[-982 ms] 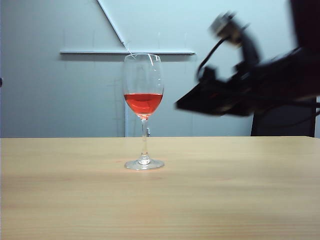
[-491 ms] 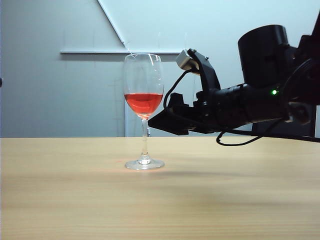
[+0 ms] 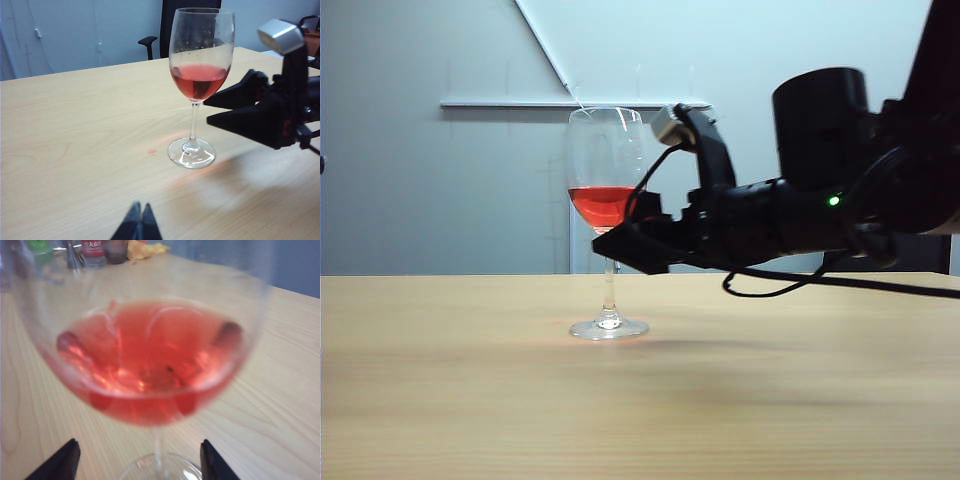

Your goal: Gently pick up the goblet, rotate it counterclockwise for two full turns (viewing from above), and then place it back on the table.

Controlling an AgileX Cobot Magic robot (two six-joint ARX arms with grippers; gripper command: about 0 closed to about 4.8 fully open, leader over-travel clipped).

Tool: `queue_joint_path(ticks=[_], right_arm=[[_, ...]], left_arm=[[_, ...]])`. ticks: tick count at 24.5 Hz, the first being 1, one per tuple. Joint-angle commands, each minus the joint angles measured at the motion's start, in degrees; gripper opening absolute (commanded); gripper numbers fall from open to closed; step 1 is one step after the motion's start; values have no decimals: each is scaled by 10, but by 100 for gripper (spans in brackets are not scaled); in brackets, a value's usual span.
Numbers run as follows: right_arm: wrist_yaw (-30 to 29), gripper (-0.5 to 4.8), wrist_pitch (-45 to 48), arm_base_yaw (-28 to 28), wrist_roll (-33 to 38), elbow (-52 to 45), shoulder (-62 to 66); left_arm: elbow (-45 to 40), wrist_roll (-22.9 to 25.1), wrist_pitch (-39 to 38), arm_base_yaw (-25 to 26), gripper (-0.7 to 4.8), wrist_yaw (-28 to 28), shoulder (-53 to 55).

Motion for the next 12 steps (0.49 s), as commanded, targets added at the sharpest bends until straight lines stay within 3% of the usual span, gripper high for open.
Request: queue_joint_path(ticks=[1,12], right_arm=[[10,329,18,9,0,12,11],[38,328,44,13,28,64,66]], left_arm=[[2,0,8,0,-5,0,1],[2,0,8,0,-5,0,1]])
